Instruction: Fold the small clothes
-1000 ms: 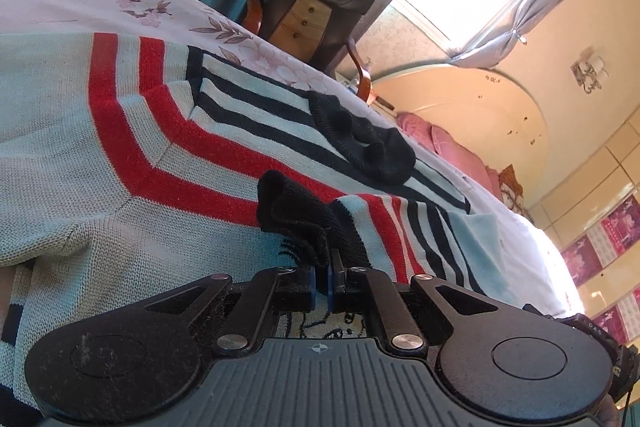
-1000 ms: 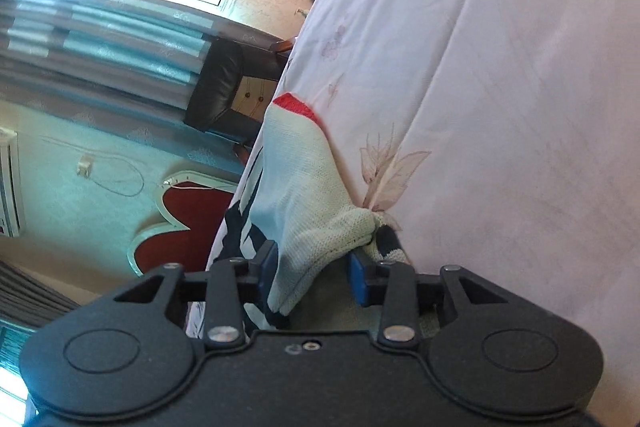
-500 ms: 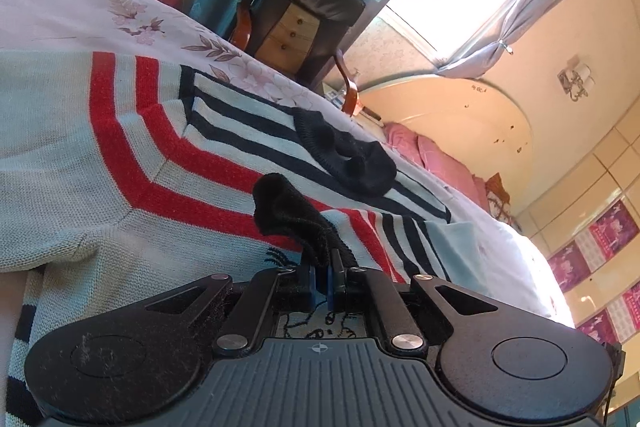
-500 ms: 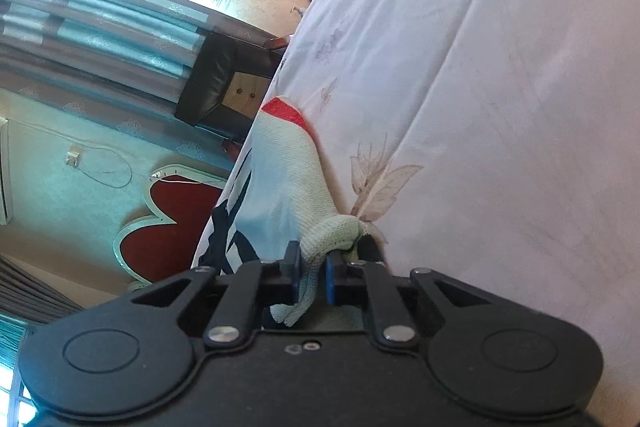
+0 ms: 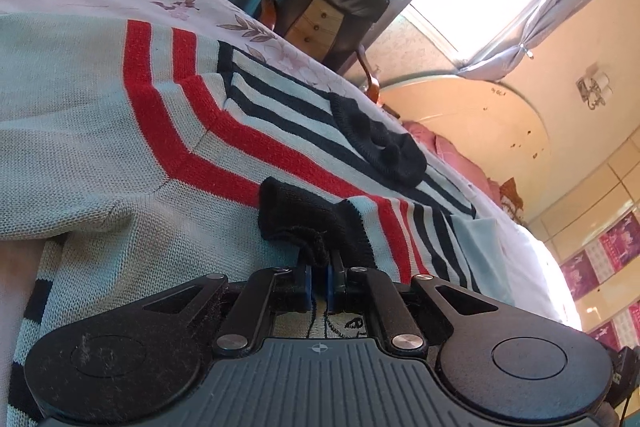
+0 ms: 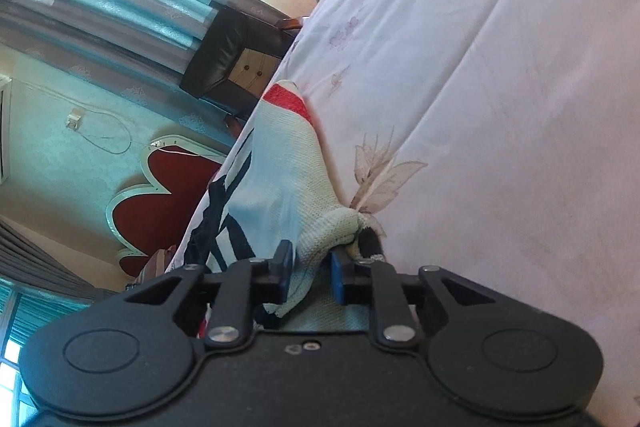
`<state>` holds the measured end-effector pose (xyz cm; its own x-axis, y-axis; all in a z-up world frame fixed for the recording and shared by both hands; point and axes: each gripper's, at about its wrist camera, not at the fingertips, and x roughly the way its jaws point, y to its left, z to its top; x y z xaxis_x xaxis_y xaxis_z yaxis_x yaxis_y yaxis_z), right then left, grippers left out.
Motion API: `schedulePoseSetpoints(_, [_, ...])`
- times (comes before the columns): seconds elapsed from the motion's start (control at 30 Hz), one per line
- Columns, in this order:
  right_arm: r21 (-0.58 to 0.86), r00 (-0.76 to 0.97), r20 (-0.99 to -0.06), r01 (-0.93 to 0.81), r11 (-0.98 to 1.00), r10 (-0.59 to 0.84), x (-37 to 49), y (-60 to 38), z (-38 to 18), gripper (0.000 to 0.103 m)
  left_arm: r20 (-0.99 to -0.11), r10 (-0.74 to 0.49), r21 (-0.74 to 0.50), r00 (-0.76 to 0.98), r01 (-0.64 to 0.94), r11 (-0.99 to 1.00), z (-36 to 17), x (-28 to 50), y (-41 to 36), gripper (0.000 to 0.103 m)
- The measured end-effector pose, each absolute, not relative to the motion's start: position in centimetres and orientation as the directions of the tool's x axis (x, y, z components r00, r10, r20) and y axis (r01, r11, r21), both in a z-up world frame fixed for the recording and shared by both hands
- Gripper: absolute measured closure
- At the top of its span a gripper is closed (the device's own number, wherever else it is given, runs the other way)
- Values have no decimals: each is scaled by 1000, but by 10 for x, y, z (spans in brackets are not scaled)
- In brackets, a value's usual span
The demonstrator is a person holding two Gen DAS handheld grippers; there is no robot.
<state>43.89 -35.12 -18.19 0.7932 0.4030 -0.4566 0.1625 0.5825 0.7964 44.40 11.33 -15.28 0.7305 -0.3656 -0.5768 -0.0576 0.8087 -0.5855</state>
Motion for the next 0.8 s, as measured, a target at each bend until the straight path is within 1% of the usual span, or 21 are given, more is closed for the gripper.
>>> schedulePoseSetpoints(0.07, [762,797,-465,138,633,386,428,-353,-172,76,-581,-371,-587,725,-58,807,-156,447,113,98])
schedulePoseSetpoints(0.13, [727,812,-470,134,674,346,421,-354,-163,81,-577,-377,-599,725,-62,798,-159,450,114,98])
schedulePoseSetpoints(0.23, [695,832,-465,130,708,304,422,-357,-155,88,-587,-354,-573,728,-64,817,-157,453,111,98])
schedulePoseSetpoints(0.33, [677,825,-460,85,731,330,437,-354,-152,97,-598,-328,-524,731,-47,850,-154,452,105,98])
schedulePoseSetpoints(0.37, [644,807,-488,76,761,332,443,-349,-154,100,-600,-325,-520,731,-47,853,-153,452,104,98])
schedulePoseSetpoints(0.4, [594,770,-548,83,800,327,452,-342,-161,103,-600,-325,-521,731,-50,852,-153,453,105,98])
schedulePoseSetpoints(0.47, [572,749,-560,39,819,355,456,-336,-168,103,-600,-327,-528,730,-55,848,-153,453,106,98])
schedulePoseSetpoints(0.57, [537,750,-566,21,844,342,455,-333,-158,103,-598,-311,-512,739,-54,857,-147,449,109,98])
schedulePoseSetpoints(0.6, [534,759,-555,11,845,341,452,-333,-153,98,-598,-275,-490,753,-72,869,-142,444,111,98])
schedulePoseSetpoints(0.67, [515,784,-532,-2,857,321,448,-338,-143,93,-577,-202,-433,791,-87,897,-129,433,114,98])
schedulePoseSetpoints(0.7, [509,793,-522,-4,861,313,448,-341,-139,92,-558,-194,-420,807,-73,904,-122,431,112,98])
schedulePoseSetpoints(0.8, [522,812,-488,-23,853,320,465,-352,-130,92,-523,-257,-409,813,25,912,-107,443,91,98])
